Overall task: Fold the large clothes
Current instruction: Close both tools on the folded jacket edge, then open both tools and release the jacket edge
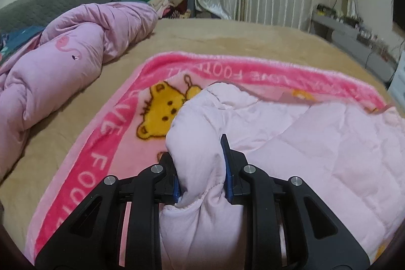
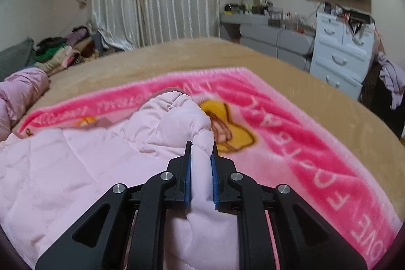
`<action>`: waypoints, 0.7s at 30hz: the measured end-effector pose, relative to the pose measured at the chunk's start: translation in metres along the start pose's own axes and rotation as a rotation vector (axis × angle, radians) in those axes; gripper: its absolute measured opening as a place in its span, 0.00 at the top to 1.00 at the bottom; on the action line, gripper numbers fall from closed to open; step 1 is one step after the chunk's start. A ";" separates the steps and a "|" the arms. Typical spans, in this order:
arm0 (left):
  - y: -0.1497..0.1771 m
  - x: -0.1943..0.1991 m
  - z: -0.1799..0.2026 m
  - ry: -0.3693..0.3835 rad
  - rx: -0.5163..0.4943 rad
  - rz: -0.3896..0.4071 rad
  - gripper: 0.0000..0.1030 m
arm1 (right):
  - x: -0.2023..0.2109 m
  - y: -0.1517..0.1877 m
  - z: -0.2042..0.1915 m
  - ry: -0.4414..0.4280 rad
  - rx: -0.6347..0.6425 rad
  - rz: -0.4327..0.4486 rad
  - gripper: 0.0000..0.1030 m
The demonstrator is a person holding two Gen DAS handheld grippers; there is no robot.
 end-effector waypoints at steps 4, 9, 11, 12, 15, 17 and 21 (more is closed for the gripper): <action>0.006 -0.025 0.007 -0.020 -0.023 -0.065 0.82 | -0.032 0.016 -0.004 0.039 0.009 -0.077 0.89; 0.024 -0.043 0.011 -0.017 -0.024 -0.108 0.79 | -0.049 0.033 -0.008 0.061 0.050 -0.098 0.87; 0.027 -0.045 0.014 -0.021 -0.028 -0.105 0.78 | -0.052 0.037 -0.007 0.060 0.053 -0.110 0.87; 0.028 -0.044 0.015 -0.023 -0.028 -0.106 0.78 | -0.052 0.037 -0.004 0.058 0.053 -0.115 0.86; 0.028 -0.044 0.016 -0.025 -0.034 -0.109 0.77 | -0.051 0.038 0.000 0.062 0.044 -0.120 0.85; 0.030 -0.039 0.014 -0.020 -0.030 -0.110 0.75 | -0.049 0.039 0.000 0.069 0.048 -0.118 0.83; 0.031 -0.027 0.008 -0.046 -0.020 -0.118 0.56 | -0.041 0.037 0.006 0.093 0.024 -0.128 0.71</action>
Point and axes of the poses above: each gripper's, at about its wrist camera, not at the fingertips, and x roughly against the way its jaws point, z to its right, y to its underside, the point moved 4 cm from there along -x, roughly the way its jaws point, and after that the axes turned 13 degrees about -x, right-handed, at the moved point
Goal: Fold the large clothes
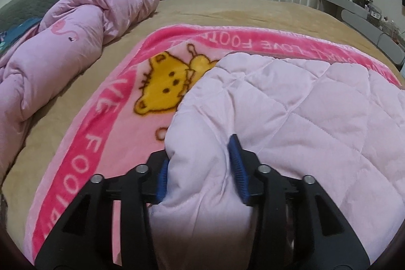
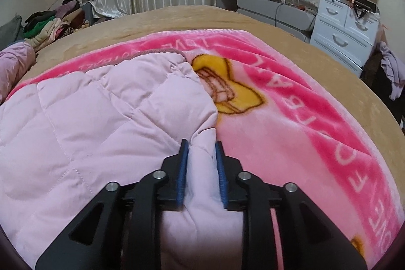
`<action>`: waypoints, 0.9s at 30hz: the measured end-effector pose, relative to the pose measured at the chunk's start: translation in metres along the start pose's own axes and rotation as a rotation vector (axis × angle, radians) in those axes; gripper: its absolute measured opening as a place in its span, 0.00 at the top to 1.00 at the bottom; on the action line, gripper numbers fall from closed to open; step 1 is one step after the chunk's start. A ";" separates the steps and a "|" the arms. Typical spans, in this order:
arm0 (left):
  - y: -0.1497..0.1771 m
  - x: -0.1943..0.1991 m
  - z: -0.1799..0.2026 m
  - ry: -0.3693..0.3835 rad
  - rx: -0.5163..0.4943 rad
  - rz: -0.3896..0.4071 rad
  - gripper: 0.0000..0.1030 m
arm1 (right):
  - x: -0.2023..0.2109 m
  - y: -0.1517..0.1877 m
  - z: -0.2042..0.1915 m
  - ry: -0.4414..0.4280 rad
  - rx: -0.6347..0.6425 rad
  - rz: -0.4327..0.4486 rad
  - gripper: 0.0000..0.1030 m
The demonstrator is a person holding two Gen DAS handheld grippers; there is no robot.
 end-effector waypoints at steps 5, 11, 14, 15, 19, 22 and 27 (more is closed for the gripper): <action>0.008 0.022 -0.015 -0.006 0.037 0.010 0.31 | 0.030 -0.002 0.027 -0.029 -0.109 0.029 0.18; 0.021 0.059 -0.026 -0.058 0.037 0.065 0.11 | 0.089 0.003 0.045 -0.102 -0.095 0.100 0.04; 0.029 0.073 -0.031 -0.065 0.049 0.074 0.09 | 0.113 0.011 0.051 -0.148 -0.094 0.097 0.04; 0.033 0.078 -0.033 -0.059 0.059 0.078 0.09 | 0.120 0.013 0.052 -0.164 -0.094 0.092 0.04; 0.042 0.087 -0.038 -0.051 0.081 0.068 0.09 | 0.141 0.024 0.056 -0.205 -0.104 0.071 0.04; 0.049 0.093 -0.040 -0.039 0.099 0.065 0.09 | 0.150 0.035 0.060 -0.222 -0.117 0.044 0.04; 0.062 0.101 -0.037 -0.041 0.089 0.054 0.09 | 0.154 0.053 0.066 -0.237 -0.144 0.002 0.04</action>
Point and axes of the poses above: each gripper's, at about its wrist camera, not at the fingertips, and x roughly against the way its jaws point, z to its right, y to its underside, the point moved 4 cm from there along -x, roughly the way its jaws point, and after that the axes turned 13 degrees about -x, right-handed, at the moved point
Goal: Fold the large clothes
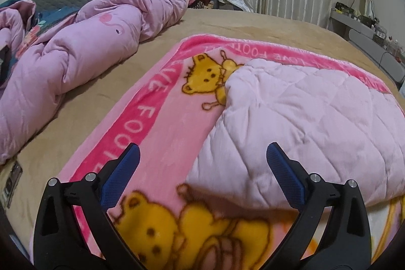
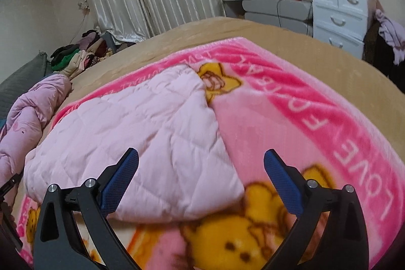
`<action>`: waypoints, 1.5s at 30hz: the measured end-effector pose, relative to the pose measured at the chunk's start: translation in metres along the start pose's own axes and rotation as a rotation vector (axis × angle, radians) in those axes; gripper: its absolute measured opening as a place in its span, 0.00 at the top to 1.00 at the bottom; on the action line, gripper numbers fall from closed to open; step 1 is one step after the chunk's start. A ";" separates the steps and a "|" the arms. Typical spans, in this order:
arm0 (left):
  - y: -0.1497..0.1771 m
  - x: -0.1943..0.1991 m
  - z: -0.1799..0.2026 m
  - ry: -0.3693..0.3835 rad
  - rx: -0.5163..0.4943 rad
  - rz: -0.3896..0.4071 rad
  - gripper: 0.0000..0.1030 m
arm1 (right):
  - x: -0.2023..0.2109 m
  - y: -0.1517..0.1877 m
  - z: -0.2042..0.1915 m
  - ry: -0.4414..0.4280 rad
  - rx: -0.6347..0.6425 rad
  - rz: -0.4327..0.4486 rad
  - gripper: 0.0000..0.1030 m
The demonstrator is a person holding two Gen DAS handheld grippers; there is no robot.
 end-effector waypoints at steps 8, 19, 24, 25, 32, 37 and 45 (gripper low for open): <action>0.026 -0.001 -0.006 0.046 0.047 -0.058 0.09 | -0.004 0.029 0.009 -0.013 -0.065 -0.073 0.04; 0.055 -0.019 -0.020 0.328 0.336 -0.130 0.09 | -0.014 0.059 0.018 -0.051 -0.160 -0.173 0.04; 0.056 -0.029 -0.014 0.427 0.411 -0.140 0.09 | -0.022 0.055 0.020 -0.087 -0.228 -0.202 0.04; 0.055 -0.033 -0.012 0.462 0.439 -0.142 0.09 | -0.024 0.055 0.020 -0.098 -0.244 -0.213 0.04; 0.045 -0.049 -0.007 0.545 0.498 -0.156 0.09 | -0.038 0.045 0.012 -0.160 -0.317 -0.245 0.04; 0.040 -0.065 -0.005 0.578 0.527 -0.181 0.09 | -0.062 0.037 0.018 -0.172 -0.402 -0.277 0.04; 0.038 -0.089 -0.002 0.636 0.593 -0.198 0.08 | -0.085 0.025 0.026 -0.197 -0.501 -0.275 0.04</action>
Point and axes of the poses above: each gripper's, at about its wrist camera, not at the fingertips, and x roughly against the way its jaws point, z to its right, y to its underside, the point moved 4 cm from there along -x, roughly the way its jaws point, and after that the axes turned 13 degrees about -x, right-handed, at the moved point
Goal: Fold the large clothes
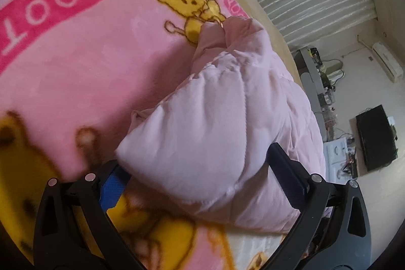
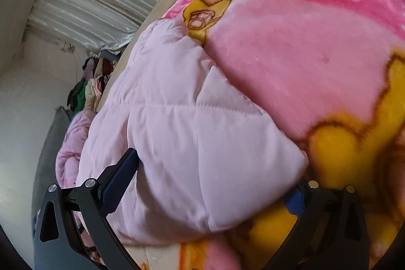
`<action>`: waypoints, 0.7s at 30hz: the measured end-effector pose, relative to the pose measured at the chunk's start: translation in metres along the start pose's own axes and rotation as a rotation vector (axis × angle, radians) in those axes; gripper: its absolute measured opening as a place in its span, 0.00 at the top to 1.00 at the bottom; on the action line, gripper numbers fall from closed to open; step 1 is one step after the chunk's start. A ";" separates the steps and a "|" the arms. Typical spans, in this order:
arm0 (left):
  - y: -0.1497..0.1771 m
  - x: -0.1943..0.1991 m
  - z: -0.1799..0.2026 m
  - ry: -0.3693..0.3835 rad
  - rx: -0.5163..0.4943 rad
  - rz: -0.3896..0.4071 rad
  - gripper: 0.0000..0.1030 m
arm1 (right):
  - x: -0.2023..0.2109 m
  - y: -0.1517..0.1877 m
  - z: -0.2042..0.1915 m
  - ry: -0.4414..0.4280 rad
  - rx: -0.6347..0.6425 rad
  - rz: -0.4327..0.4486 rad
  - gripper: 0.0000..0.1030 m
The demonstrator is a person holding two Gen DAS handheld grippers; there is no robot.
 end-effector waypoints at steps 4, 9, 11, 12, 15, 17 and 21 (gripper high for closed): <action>-0.004 -0.010 0.002 0.002 0.018 0.013 0.08 | -0.001 0.000 -0.004 0.007 0.022 0.022 0.05; -0.004 -0.011 0.011 -0.055 -0.058 0.027 0.22 | 0.002 0.005 -0.015 0.017 0.109 0.050 0.26; -0.006 -0.007 0.020 -0.082 -0.117 0.041 0.36 | 0.005 0.007 -0.024 0.027 0.177 0.072 0.41; -0.006 -0.004 0.026 -0.097 -0.155 0.050 0.45 | 0.007 0.010 -0.032 0.038 0.227 0.090 0.48; -0.008 0.007 0.044 -0.137 -0.257 0.079 0.61 | 0.012 0.017 -0.053 0.080 0.357 0.139 0.60; -0.009 0.013 0.054 -0.158 -0.304 0.103 0.67 | 0.016 0.020 -0.065 0.091 0.426 0.166 0.65; -0.010 0.030 0.078 -0.182 -0.396 0.150 0.73 | 0.031 0.031 -0.094 0.101 0.586 0.230 0.73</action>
Point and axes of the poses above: each gripper's, at about its wrist camera, not at the fingertips, and x roughly against the way its jaws point, z to its right, y to its underside, the point moved 4 cm from there along -x, roughly the way its jaws point, and after that the axes turned 13 degrees about -x, right-handed, at the moved point
